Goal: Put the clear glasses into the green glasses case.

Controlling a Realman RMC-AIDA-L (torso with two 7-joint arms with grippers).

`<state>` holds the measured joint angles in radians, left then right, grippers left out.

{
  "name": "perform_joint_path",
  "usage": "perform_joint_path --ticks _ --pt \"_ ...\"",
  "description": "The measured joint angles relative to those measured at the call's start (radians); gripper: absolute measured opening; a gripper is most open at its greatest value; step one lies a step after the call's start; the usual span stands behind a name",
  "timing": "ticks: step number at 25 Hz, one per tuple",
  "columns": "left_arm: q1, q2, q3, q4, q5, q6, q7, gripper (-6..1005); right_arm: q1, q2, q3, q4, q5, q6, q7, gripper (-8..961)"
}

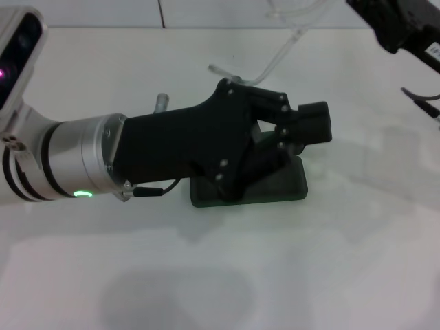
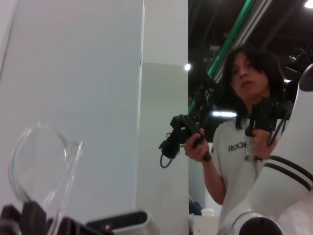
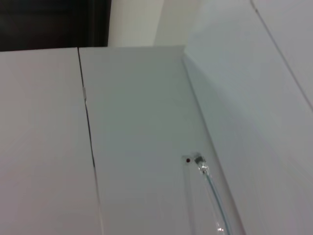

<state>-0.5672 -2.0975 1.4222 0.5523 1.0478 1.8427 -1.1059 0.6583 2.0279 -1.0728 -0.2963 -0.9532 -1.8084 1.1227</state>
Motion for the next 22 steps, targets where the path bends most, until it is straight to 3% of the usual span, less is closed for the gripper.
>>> perform_joint_path --ticks 11,22 --pt "0.001 0.003 -0.005 -0.001 -0.044 -0.010 0.015 60 0.020 0.000 -0.110 0.009 0.026 0.012 -0.003 97" --pt "0.014 0.008 -0.011 0.000 -0.071 -0.010 0.015 60 0.004 0.000 -0.153 0.006 0.024 0.012 -0.003 97"
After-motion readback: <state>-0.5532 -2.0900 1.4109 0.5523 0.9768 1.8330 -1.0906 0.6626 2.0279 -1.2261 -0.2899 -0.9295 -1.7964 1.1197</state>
